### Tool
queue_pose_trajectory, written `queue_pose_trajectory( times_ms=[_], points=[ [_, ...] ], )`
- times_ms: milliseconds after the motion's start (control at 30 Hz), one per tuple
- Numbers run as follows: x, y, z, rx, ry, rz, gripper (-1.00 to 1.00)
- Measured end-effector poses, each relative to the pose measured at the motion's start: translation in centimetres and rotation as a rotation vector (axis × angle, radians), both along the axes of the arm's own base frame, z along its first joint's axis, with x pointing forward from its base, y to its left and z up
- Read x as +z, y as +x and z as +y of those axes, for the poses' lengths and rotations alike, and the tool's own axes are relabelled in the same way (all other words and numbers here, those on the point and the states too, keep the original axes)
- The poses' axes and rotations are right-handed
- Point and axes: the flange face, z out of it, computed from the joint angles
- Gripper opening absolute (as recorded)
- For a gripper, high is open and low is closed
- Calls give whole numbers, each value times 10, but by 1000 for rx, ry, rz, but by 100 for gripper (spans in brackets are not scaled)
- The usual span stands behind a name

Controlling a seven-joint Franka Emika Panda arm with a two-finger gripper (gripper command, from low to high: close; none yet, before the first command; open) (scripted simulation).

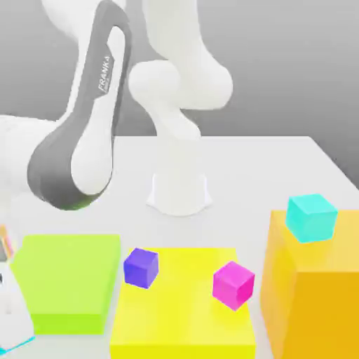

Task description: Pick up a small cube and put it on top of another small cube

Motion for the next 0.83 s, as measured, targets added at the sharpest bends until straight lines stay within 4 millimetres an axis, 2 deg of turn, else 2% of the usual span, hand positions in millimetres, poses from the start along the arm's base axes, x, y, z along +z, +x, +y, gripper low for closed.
queue_pose_trajectory(
  times_ms=[133,200,300,367,500,533,700,733,833],
  points=[
    [30,-9,79,-59,24,6,-100],
    [42,-17,125,-71,25,16,-100],
    [54,-38,185,-101,10,34,-100],
    [58,-55,216,-135,-10,47,-100],
    [58,-94,259,-231,-73,71,-100],
    [53,-100,264,-246,-86,74,-100],
    [3,-104,269,-260,-101,75,-100],
    [-5,-105,270,-258,-99,75,100],
    [-5,-106,272,-253,-99,75,100]
  ],
)
